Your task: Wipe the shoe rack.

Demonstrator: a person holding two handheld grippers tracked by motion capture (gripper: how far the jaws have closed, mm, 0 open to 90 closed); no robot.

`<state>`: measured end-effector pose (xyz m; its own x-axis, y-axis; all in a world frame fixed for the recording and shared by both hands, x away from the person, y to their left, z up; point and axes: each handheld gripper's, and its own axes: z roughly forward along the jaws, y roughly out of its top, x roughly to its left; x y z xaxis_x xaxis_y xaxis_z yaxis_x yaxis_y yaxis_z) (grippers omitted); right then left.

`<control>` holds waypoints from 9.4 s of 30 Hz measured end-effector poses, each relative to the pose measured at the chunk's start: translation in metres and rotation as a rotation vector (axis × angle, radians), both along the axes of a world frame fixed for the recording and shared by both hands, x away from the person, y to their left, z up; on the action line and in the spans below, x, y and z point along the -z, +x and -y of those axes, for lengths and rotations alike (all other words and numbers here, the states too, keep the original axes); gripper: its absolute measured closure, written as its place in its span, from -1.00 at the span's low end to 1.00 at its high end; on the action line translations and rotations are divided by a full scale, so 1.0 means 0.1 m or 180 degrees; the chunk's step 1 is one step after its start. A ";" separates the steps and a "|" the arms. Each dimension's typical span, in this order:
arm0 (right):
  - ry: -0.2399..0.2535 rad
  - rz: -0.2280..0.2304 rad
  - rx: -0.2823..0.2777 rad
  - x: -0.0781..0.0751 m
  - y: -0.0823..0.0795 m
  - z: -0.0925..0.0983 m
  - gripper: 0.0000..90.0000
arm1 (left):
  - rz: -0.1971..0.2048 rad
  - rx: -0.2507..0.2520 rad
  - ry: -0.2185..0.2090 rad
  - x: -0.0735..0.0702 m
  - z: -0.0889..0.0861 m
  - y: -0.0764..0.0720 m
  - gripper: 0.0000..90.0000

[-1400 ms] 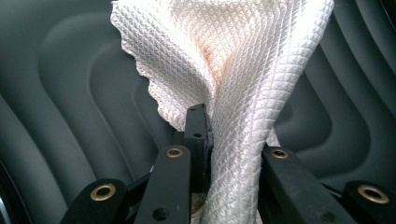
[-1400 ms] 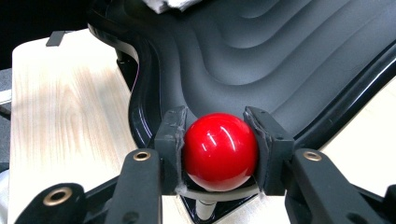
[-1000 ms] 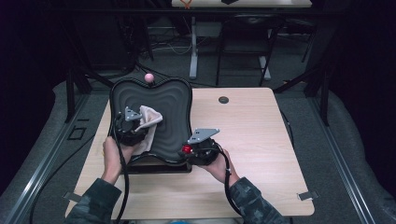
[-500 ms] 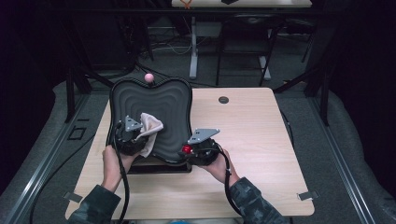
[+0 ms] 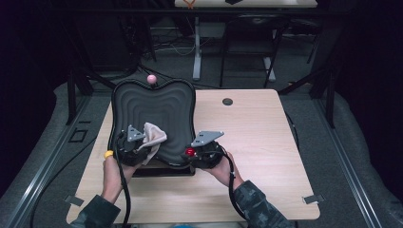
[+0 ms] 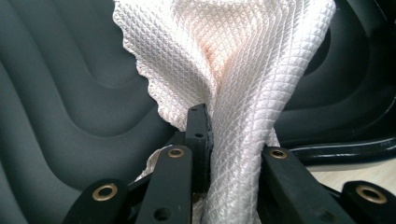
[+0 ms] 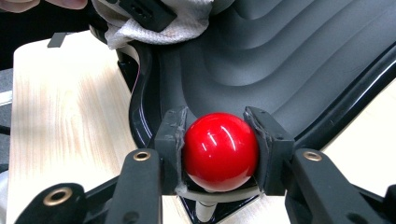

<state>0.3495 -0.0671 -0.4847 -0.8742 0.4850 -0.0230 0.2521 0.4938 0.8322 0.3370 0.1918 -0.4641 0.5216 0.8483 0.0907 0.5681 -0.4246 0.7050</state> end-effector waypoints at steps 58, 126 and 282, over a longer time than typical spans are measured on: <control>-0.0048 0.0096 -0.0024 0.01 -0.04 -0.04 0.08 | 0.0106 -0.0276 -0.0050 -0.66 0.19 1.24 0.77; 0.0150 0.0265 0.0006 0.05 -0.09 -0.15 0.34 | 0.0183 -0.0023 -0.0072 -0.08 0.19 0.25 0.77; 0.0128 0.0307 0.0012 0.07 -0.09 -0.15 0.33 | 0.0208 -0.0115 -0.0367 -0.67 0.68 1.39 0.77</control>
